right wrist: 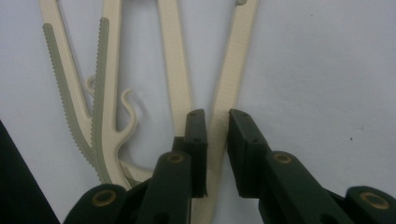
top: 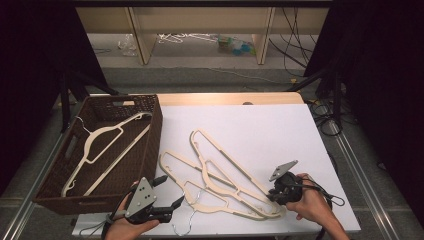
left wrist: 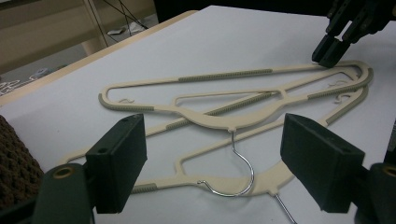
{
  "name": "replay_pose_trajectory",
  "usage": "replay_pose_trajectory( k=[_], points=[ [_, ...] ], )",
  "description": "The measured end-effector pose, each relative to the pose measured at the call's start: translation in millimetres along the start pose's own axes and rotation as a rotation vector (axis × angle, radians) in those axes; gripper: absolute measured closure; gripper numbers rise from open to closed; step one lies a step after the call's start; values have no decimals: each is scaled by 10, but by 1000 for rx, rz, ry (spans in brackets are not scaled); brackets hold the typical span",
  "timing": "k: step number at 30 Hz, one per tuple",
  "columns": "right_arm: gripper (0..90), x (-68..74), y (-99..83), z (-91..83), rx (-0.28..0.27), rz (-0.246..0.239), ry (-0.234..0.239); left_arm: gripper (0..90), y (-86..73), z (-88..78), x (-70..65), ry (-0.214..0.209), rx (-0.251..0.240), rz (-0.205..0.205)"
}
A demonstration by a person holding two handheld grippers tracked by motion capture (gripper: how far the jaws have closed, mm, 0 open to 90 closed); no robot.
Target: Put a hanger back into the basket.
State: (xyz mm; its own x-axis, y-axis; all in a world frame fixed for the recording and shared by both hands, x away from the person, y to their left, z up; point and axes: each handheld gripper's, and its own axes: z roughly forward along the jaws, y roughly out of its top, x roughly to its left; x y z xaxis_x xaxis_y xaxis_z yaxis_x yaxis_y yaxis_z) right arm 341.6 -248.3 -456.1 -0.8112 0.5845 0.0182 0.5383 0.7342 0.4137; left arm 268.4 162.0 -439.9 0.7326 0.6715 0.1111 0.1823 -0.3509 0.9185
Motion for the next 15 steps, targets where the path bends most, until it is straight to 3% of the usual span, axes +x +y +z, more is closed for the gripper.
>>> replay_pose_trajectory(
  k=[7, 8, 10, 11, 13, 15],
  points=[
    [775, -9, -6, 4, -2, 10, -1, 226, -5, 7, -7, -9, 2, 1],
    [697, -3, 3, -14, -21, 39, -23, 226, -9, 3, -12, -14, 3, -4],
    [672, 17, 14, -32, -25, 46, -36, 226, -5, 3, -6, -13, 3, -5],
    [617, 90, 59, -74, -63, 21, -53, 226, -3, 5, -3, -9, -1, -7],
    [587, 145, 93, -91, -92, 27, -53, 226, -7, 5, -2, -11, 1, -4],
    [560, 241, 166, -97, -147, 16, -10, 226, -7, 7, 0, -10, 2, -3]
  ],
)
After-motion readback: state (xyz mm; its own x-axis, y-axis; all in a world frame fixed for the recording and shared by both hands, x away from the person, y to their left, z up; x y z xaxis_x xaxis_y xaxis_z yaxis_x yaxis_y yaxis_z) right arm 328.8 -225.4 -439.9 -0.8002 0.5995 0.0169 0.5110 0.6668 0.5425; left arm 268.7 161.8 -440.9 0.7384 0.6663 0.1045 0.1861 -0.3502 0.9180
